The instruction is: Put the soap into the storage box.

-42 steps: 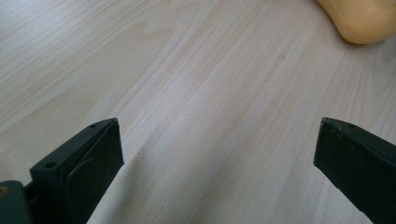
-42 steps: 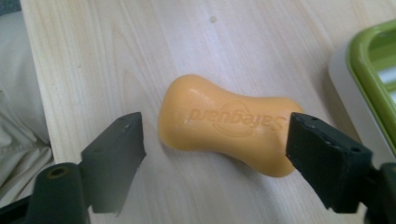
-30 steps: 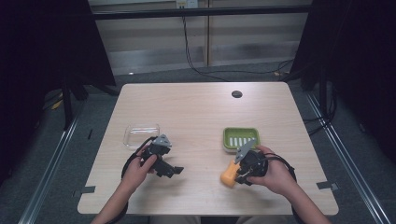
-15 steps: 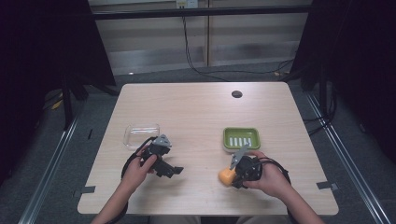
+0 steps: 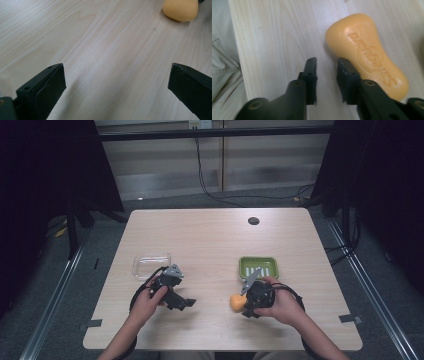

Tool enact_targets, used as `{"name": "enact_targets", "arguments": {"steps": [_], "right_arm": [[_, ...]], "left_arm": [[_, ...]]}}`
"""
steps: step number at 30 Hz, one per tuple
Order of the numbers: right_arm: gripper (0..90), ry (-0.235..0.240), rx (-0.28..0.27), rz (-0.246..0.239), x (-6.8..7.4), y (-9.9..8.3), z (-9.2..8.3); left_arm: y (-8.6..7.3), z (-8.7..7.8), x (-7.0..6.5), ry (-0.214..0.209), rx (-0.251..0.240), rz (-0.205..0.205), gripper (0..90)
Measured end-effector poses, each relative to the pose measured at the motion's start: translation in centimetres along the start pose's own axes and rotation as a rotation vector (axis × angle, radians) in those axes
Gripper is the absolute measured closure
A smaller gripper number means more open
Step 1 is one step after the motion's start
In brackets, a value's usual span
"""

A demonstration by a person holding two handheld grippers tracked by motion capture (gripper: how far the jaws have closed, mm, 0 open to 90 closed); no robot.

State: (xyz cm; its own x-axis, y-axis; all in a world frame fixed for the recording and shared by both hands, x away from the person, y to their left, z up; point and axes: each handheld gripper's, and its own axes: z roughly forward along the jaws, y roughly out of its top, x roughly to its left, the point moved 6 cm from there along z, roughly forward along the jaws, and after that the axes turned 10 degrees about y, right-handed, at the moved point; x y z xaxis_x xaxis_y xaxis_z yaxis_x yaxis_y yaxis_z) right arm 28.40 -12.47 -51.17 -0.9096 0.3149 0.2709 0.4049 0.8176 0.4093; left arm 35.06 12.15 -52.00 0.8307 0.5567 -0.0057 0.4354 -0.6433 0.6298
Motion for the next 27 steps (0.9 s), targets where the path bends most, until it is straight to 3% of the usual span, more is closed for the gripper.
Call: {"name": "enact_targets", "arguments": {"steps": [2, 4, 6, 12, 13, 15, 17, 27], "right_arm": [[57.7, -0.014, -0.015, 0.018, 0.0, 0.0, -0.6], [50.8, -0.026, -0.047, 0.007, -0.4, 0.2, -1.3], [45.4, -0.045, -0.043, -0.014, -0.7, 0.3, -1.5], [30.9, -0.069, -0.058, -0.028, -1.4, 0.8, -1.2], [30.9, -0.069, -0.058, -0.028, -1.4, 0.8, -1.2], [22.4, -0.076, -0.049, -0.043, -2.0, 1.0, -0.7], [22.1, -0.072, -0.048, -0.026, -2.1, 1.0, -0.6], [23.3, -0.113, 0.004, -0.049, -2.8, 0.8, 0.9]], "left_arm": [[-0.1, 0.0, 0.1, 0.005, 0.009, 0.015, 1.0], [0.0, 0.0, 0.0, -0.003, 0.007, 0.012, 1.0], [0.0, 0.2, -0.2, -0.005, 0.003, 0.002, 1.0], [-0.2, 0.3, -0.1, -0.01, 0.022, 0.019, 1.0], [-0.2, 0.3, -0.1, -0.012, 0.016, 0.006, 1.0], [-0.2, 0.2, 0.0, -0.014, 0.015, 0.006, 1.0], [-0.2, 0.2, 0.0, -0.013, 0.022, 0.009, 1.0], [-0.2, 0.1, 0.1, -0.015, 0.012, 0.001, 1.0]]}}
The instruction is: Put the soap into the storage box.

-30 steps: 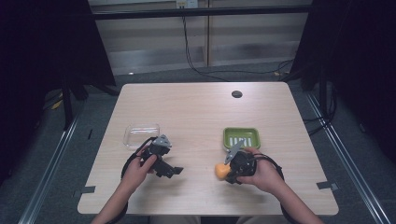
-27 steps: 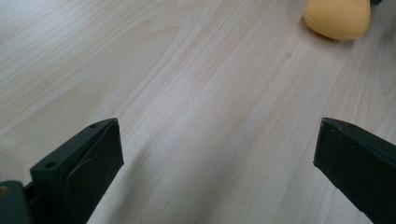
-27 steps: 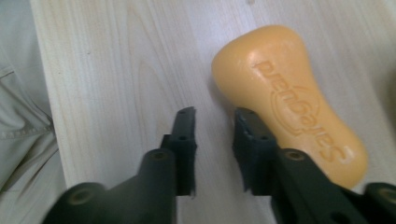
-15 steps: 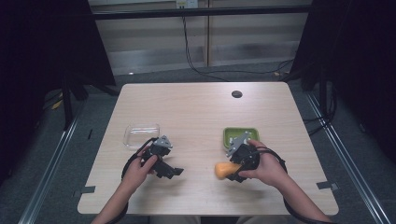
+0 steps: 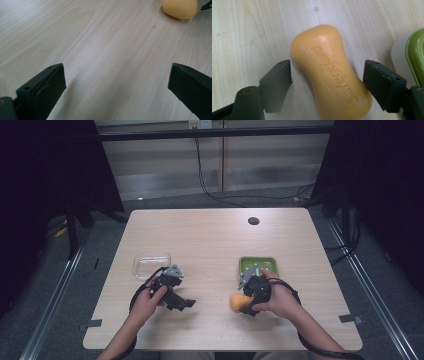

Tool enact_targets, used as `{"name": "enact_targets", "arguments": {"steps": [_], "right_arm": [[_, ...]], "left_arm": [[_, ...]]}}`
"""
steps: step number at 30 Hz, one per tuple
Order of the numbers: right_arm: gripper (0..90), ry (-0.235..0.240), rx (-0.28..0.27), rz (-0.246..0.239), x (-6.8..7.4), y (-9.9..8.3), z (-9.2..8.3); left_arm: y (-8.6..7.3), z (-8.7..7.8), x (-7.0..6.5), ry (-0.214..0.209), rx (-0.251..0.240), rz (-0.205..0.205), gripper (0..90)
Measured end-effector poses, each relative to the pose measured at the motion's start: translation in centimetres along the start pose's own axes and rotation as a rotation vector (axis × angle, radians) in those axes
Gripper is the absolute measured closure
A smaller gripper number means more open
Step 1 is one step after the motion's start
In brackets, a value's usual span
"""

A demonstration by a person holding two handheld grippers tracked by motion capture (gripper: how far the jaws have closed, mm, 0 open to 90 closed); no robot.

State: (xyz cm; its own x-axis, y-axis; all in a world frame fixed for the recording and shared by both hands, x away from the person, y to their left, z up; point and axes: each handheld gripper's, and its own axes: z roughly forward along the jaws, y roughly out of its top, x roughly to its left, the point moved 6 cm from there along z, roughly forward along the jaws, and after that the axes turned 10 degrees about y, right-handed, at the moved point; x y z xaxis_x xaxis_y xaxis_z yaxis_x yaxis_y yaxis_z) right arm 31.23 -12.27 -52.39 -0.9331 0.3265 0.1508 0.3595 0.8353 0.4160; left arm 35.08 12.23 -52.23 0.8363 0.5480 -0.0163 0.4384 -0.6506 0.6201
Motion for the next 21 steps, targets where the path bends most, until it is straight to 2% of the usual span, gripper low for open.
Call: {"name": "enact_targets", "arguments": {"steps": [3, 5, 6, 11, 16, 21], "right_arm": [[27.2, -0.017, 0.025, -0.004, -0.08, -0.05, 0.27], [29.1, -0.018, 0.029, 0.01, 0.09, -0.05, 0.34], [33.6, -0.017, 0.029, -0.004, 0.03, -0.01, 0.44], [41.1, -0.01, 0.035, 0.011, -0.08, -0.21, 0.44], [42.4, -0.005, 0.041, 0.031, -0.09, -0.27, 0.44], [44.5, -0.009, 0.053, 0.02, -0.16, -0.23, 0.5]], "left_arm": [[-0.03, 0.01, -0.01, -0.001, 0.002, 0.004, 1.0], [-0.02, 0.02, -0.01, -0.001, 0.001, 0.004, 1.0], [-0.02, 0.0, -0.01, -0.001, 0.001, 0.003, 1.0], [0.02, 0.0, -0.04, -0.001, -0.007, -0.008, 1.0], [0.02, -0.03, -0.04, 0.0, -0.003, -0.001, 1.0], [0.05, -0.05, -0.07, 0.0, -0.007, -0.007, 1.0]]}}
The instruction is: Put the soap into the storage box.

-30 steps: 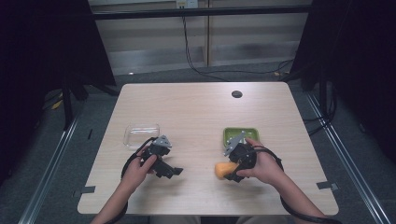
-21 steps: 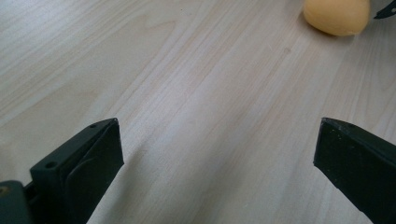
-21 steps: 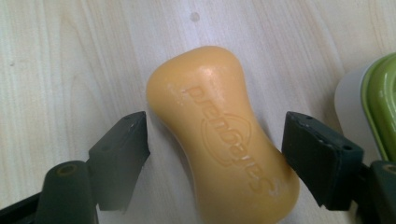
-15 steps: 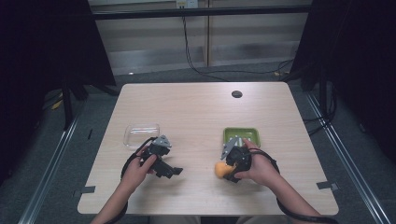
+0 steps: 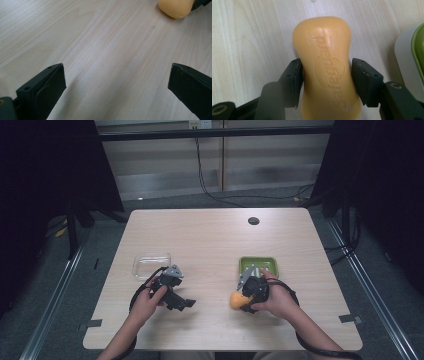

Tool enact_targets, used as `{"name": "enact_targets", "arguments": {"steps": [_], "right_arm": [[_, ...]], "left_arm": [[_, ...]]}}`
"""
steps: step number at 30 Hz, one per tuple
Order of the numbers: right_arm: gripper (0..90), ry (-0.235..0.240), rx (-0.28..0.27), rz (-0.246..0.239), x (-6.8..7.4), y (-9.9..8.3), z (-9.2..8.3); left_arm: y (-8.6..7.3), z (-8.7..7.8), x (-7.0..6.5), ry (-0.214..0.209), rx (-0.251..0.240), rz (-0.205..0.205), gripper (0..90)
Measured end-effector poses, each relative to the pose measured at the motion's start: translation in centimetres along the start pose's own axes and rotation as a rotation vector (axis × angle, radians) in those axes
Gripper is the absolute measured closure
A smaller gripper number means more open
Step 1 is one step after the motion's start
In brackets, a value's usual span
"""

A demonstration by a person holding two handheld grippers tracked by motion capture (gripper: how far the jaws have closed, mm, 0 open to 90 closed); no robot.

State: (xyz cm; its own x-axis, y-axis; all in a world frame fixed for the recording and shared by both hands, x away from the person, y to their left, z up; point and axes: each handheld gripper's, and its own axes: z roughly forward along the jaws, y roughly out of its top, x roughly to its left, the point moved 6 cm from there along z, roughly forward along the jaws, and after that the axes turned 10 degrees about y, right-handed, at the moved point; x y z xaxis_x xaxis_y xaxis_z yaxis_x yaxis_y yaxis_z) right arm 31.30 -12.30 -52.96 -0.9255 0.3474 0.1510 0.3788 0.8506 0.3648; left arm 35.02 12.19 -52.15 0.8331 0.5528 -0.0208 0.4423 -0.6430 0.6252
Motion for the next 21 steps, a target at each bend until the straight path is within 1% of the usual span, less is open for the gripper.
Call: {"name": "enact_targets", "arguments": {"steps": [1, 2, 4, 5, 6, 7, 9, 10, 11, 12, 13, 14, 17, 18, 19, 20, 21], "right_arm": [[44.5, 0.0, 0.0, 0.0, 0.0, 0.0, 0.0], [45.5, 0.004, 0.002, 0.01, 0.09, 0.03, 0.05], [45.9, 0.004, 0.003, 0.006, 0.05, 0.05, 0.05], [46.2, 0.009, 0.004, 0.019, 0.14, 0.05, 0.07], [47.0, 0.008, 0.007, 0.004, 0.06, 0.13, 0.08], [47.0, 0.008, 0.007, 0.004, 0.06, 0.13, 0.08], [47.2, 0.01, 0.016, 0.025, 0.21, 0.15, 0.09], [47.2, 0.01, 0.021, 0.019, 0.18, 0.19, 0.09], [47.2, 0.012, 0.024, 0.041, 0.14, 0.19, 0.08], [47.2, 0.013, 0.026, 0.029, 0.04, 0.19, 0.08], [47.2, 0.013, 0.027, 0.034, 0.05, 0.19, 0.08], [47.2, 0.021, 0.033, 0.052, 0.09, 0.18, 0.07], [47.6, 0.025, 0.04, 0.05, 0.13, 0.26, 0.1], [48.2, 0.031, 0.054, 0.05, 0.15, 0.34, 0.13], [48.2, 0.031, 0.054, 0.05, 0.15, 0.34, 0.13], [48.5, 0.04, 0.08, 0.041, 0.28, 0.36, 0.11], [48.5, 0.04, 0.08, 0.041, 0.28, 0.36, 0.11]], "left_arm": [[0.01, -0.01, 0.0, 0.0, 0.0, 0.0, 1.0], [-0.01, -0.02, 0.02, -0.001, 0.003, 0.004, 1.0], [-0.01, 0.01, 0.01, -0.001, 0.001, 0.003, 1.0], [-0.03, 0.01, 0.03, -0.001, 0.004, 0.007, 1.0], [-0.03, 0.03, 0.01, -0.002, 0.003, 0.006, 1.0], [-0.03, 0.02, 0.01, -0.002, 0.003, 0.006, 1.0], [-0.03, -0.01, 0.01, -0.002, 0.005, 0.007, 1.0], [-0.03, -0.01, 0.01, -0.001, 0.005, 0.007, 1.0], [0.01, 0.01, -0.02, -0.003, -0.001, 0.004, 1.0], [-0.01, -0.01, 0.0, -0.001, 0.002, 0.004, 1.0], [0.0, -0.01, -0.01, -0.003, 0.0, 0.003, 1.0], [0.01, 0.0, -0.02, -0.002, -0.001, 0.001, 1.0], [0.01, 0.0, -0.02, -0.003, -0.002, 0.004, 1.0], [0.0, -0.02, -0.02, 0.0, -0.003, 0.001, 1.0], [0.0, -0.02, -0.02, 0.0, -0.003, 0.001, 1.0], [0.02, -0.11, 0.01, -0.003, -0.001, 0.007, 1.0], [0.02, -0.11, 0.01, -0.003, -0.001, 0.007, 1.0]]}}
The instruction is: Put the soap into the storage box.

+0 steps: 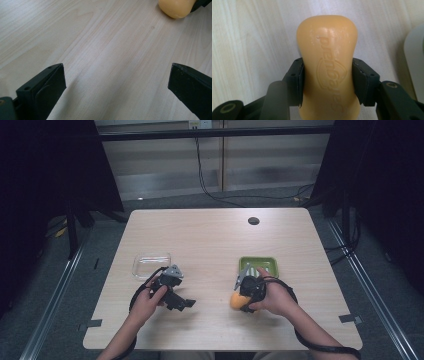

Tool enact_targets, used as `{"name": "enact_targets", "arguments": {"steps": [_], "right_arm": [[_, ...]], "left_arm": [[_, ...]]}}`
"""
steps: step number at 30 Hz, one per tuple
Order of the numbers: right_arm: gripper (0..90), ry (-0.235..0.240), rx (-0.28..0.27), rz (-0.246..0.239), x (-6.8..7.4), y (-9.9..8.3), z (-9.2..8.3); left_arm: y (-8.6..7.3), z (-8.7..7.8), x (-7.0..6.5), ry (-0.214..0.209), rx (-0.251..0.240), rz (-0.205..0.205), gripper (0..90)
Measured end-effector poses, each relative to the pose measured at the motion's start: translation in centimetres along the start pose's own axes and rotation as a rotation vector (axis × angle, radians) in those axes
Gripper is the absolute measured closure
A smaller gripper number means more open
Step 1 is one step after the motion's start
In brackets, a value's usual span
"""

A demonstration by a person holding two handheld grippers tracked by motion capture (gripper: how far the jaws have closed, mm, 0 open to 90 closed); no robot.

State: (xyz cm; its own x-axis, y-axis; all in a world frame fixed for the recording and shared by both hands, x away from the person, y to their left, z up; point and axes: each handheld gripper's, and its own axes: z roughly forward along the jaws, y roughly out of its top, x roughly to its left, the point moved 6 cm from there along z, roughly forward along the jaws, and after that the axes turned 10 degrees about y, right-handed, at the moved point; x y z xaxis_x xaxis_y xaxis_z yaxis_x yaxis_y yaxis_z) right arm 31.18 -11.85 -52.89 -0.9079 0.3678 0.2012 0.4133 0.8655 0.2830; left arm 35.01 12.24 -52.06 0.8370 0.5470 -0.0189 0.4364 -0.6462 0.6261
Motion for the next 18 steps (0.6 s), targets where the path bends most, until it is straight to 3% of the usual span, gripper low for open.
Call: {"name": "enact_targets", "arguments": {"steps": [5, 6, 9, 11, 18], "right_arm": [[49.2, 0.009, 0.007, -0.013, 0.1, -0.1, -0.1], [49.4, 0.018, 0.003, 0.017, 0.1, -0.2, -0.2], [49.5, 0.025, -0.009, 0.037, 0.0, -0.5, -0.5], [49.5, 0.023, -0.013, 0.024, -0.2, -0.6, -0.9], [49.6, 0.036, -0.036, 0.05, -0.3, -0.8, -2.2]], "left_arm": [[0.0, -0.1, 0.1, 0.003, -0.001, 0.002, 1.0], [0.0, -0.1, 0.1, 0.002, -0.003, 0.001, 1.0], [0.0, -0.1, 0.1, 0.001, -0.004, -0.001, 1.0], [0.0, -0.1, 0.1, -0.002, -0.004, -0.002, 1.0], [0.1, 0.0, 0.0, -0.007, -0.007, 0.003, 1.0]]}}
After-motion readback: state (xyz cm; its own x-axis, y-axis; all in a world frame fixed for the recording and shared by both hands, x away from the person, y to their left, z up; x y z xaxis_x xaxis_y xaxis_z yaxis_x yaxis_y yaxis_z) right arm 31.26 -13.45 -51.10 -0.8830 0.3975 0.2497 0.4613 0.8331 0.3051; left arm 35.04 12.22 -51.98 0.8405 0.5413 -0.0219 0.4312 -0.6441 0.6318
